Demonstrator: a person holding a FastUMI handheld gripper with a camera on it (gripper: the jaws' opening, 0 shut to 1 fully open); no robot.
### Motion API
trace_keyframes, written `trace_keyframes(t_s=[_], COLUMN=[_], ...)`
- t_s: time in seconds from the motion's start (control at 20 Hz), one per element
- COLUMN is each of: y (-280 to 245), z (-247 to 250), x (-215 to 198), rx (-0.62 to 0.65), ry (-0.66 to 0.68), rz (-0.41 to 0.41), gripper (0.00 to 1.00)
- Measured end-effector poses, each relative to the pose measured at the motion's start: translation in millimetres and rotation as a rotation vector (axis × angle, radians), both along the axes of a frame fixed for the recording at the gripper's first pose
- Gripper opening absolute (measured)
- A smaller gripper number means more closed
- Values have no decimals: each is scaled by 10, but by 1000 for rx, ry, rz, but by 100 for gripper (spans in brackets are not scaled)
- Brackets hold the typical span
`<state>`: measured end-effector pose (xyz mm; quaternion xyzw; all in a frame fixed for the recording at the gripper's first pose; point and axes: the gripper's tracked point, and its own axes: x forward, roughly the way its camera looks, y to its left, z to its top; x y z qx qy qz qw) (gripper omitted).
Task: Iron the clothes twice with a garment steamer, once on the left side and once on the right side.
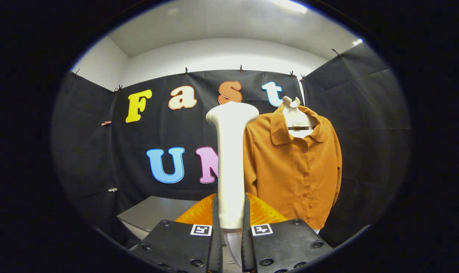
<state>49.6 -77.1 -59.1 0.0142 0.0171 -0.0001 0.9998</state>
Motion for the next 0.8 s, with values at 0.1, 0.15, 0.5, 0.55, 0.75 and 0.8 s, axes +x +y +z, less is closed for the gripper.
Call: trace_keyframes(t_s=[0.1,0.15,0.5,0.55,0.75,0.8], y=[-311,-468,-1054,-1088,-1164,-1170], z=[-54,-110,-635,-684,-840,-874], x=[32,70,375,429,653,719], rx=[-5,-7,15,15,-1,-10], ry=[-3,5,64,68,85,89], rz=[-34,-49,-61,-59,-48,-43], gripper=[23,23,23,23,23,23])
